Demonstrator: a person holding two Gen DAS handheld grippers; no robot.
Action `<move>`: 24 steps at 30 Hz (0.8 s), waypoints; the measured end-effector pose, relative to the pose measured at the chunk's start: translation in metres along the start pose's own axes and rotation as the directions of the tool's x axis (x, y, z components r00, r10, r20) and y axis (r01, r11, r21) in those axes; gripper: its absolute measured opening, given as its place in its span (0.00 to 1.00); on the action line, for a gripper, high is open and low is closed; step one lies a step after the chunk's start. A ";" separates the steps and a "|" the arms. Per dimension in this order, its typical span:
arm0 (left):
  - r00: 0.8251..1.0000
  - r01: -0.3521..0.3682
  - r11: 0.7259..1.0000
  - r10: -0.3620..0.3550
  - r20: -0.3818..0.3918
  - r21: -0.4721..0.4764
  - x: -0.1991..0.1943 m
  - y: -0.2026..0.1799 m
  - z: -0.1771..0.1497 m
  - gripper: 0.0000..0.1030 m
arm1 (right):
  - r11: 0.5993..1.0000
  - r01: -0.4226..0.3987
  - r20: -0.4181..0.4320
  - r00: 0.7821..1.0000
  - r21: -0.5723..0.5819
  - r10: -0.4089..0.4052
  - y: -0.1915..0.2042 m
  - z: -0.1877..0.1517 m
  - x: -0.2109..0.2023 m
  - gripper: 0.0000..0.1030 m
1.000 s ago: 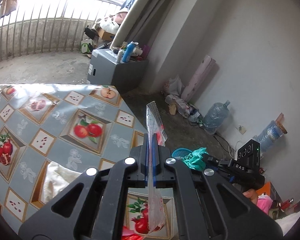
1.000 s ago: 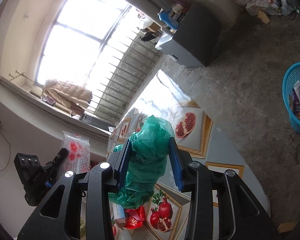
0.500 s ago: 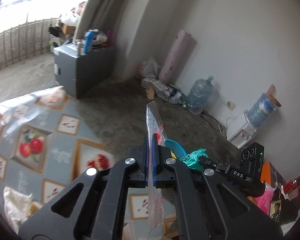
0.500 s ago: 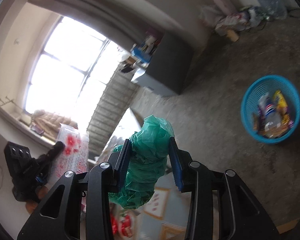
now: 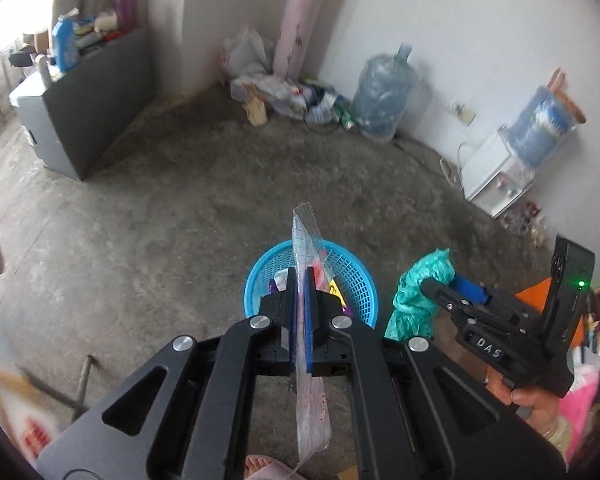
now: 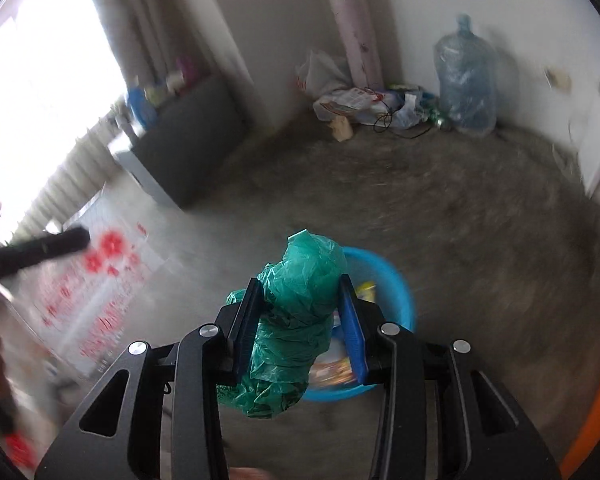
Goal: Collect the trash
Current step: 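Carry both bags over the blue wastebasket and release them, then move both open tools back toward the table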
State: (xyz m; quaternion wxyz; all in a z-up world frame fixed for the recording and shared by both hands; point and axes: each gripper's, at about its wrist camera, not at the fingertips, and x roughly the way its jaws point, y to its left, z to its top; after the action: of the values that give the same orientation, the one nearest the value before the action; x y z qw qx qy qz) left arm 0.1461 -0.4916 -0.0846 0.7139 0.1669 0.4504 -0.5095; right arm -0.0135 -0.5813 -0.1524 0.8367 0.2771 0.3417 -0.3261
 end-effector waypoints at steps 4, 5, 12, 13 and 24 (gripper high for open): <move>0.999 -0.023 1.000 0.022 -0.048 -0.014 0.063 -0.001 0.005 0.22 | 0.982 0.101 -0.084 0.990 -0.157 -0.115 -0.004 0.009 0.067 0.56; 0.997 -0.038 0.999 0.036 -0.067 -0.031 0.081 0.002 0.004 0.46 | 0.976 0.120 -0.108 0.984 -0.181 -0.141 -0.006 0.007 0.085 0.61; 0.993 -0.061 0.994 0.051 -0.108 -0.095 0.105 0.017 -0.011 0.50 | 0.988 0.137 -0.187 0.971 -0.077 -0.149 -0.027 -0.007 0.139 0.64; 0.994 -0.055 0.994 0.046 -0.103 -0.091 0.100 0.018 -0.012 0.50 | 0.992 0.118 -0.173 0.977 -0.048 -0.125 -0.029 -0.007 0.134 0.64; 0.997 -0.070 0.997 0.070 0.018 0.028 -0.029 0.011 0.004 0.50 | 0.997 0.001 -0.013 1.000 0.071 0.000 0.002 -0.009 0.050 0.65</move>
State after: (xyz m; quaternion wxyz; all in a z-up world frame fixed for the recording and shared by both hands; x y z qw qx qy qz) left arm 0.1550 -0.4729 -0.0610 0.7327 0.1885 0.4307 -0.4921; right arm 0.0124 -0.5918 -0.1950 0.8238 0.3089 0.3356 -0.3367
